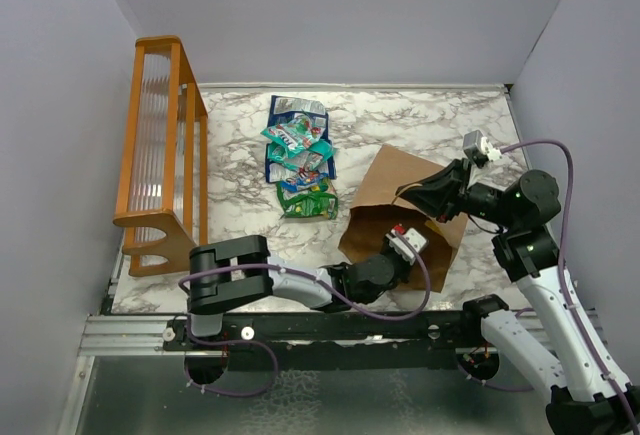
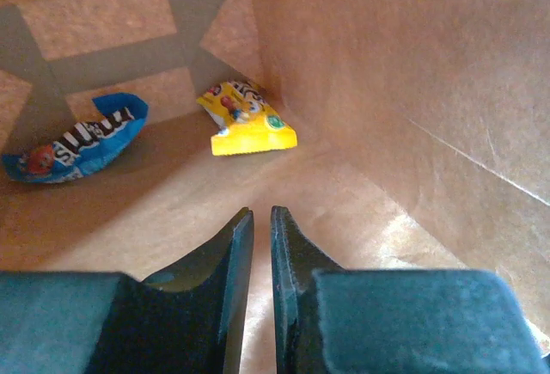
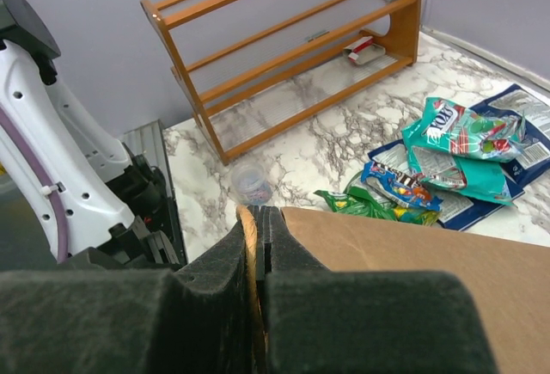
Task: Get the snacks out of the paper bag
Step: Take out the snack from the paper bag, then place the snack at the center of the board.
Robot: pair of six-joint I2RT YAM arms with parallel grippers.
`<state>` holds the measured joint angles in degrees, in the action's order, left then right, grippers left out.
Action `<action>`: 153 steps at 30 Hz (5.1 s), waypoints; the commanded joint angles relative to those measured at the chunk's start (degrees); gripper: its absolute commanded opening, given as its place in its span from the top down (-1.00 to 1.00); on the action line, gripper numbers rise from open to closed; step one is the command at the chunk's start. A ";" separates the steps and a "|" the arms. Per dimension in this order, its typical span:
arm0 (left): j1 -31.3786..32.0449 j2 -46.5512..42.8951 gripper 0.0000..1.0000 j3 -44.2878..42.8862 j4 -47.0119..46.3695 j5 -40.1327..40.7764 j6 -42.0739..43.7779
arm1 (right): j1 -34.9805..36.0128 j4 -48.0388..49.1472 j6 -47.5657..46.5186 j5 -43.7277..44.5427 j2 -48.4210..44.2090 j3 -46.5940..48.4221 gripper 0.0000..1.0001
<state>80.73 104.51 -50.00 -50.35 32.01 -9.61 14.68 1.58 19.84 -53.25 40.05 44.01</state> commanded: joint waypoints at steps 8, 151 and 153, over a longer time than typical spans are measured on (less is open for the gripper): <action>-3.08 3.73 0.56 -1.73 3.32 -6.72 -6.38 | 0.09 -0.79 -1.38 0.78 -0.32 3.13 0.97; -6.13 -57.86 0.84 -3.84 58.85 26.58 7.86 | 0.09 -10.03 -7.34 26.51 -0.62 2.40 0.97; -6.32 -55.52 0.85 -1.57 53.43 28.13 10.66 | 0.09 -10.27 -7.56 26.56 -0.46 2.71 0.97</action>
<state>74.70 45.39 -54.04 11.92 46.59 -5.26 14.68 -9.78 12.38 -27.92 39.46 45.84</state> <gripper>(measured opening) 0.114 0.017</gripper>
